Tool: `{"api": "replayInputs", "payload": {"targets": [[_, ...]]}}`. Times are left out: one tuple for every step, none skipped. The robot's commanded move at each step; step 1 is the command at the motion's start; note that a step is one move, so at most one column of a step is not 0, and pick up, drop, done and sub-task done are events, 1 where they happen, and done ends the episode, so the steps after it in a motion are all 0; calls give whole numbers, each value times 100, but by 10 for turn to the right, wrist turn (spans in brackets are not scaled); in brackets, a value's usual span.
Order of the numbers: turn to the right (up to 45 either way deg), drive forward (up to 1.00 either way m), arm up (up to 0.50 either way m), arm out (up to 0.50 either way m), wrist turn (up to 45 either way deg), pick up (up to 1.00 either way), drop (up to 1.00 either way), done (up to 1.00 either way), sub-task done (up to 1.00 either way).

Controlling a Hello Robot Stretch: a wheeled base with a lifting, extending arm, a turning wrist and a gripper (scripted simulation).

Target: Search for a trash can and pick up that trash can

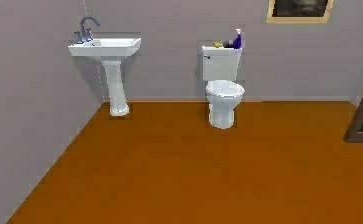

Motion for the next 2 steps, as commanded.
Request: {"api": "replayInputs", "payload": {"targets": [[-450, 0, 0, 0, 0, 0, 0, 0, 0], [-450, 0, 0, 0, 0, 0, 0, 0, 0]]}}
